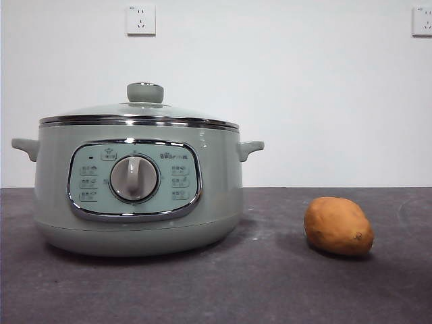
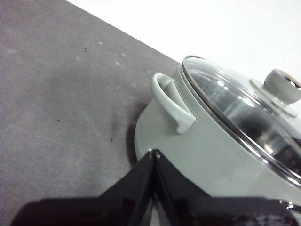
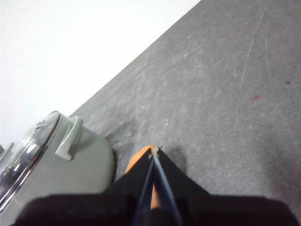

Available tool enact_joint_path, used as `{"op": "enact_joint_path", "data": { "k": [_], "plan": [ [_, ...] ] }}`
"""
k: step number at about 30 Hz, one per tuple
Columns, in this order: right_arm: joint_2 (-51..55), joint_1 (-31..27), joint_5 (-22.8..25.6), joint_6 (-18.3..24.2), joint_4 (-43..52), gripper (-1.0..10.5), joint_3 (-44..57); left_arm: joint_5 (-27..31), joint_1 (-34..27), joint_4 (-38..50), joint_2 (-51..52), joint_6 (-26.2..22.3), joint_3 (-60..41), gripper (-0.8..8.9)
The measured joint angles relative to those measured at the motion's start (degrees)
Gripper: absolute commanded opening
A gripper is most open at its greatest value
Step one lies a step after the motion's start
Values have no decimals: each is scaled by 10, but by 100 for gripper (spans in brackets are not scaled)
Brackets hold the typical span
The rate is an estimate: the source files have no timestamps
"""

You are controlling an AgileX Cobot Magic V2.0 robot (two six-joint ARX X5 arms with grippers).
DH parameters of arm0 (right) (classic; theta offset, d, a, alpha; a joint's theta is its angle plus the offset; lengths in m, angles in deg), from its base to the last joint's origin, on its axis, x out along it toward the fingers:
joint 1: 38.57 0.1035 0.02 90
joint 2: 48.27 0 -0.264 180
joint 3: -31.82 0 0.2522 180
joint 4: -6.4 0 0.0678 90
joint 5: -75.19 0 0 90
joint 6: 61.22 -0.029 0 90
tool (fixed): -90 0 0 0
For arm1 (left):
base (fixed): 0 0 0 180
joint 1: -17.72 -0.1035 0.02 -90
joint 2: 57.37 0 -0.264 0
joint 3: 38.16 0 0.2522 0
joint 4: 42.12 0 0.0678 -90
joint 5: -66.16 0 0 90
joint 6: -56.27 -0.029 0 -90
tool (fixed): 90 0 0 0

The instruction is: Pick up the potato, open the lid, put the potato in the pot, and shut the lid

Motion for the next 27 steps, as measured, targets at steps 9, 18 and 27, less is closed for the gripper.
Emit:
{"op": "enact_joint_path", "data": {
  "k": [9,18,27],
  "plan": [
    [-3,0,-2,-8,-1,-11,-6,-31,0,23,0,10,0,-6],
    [-83,0,-2,47,-34,-10,-97,-37,0,-21,-16,-27,85,-6],
    [-255,0,-41,166,-90,-7,-257,-46,0,-109,-144,-170,223,-6]
  ]
}}
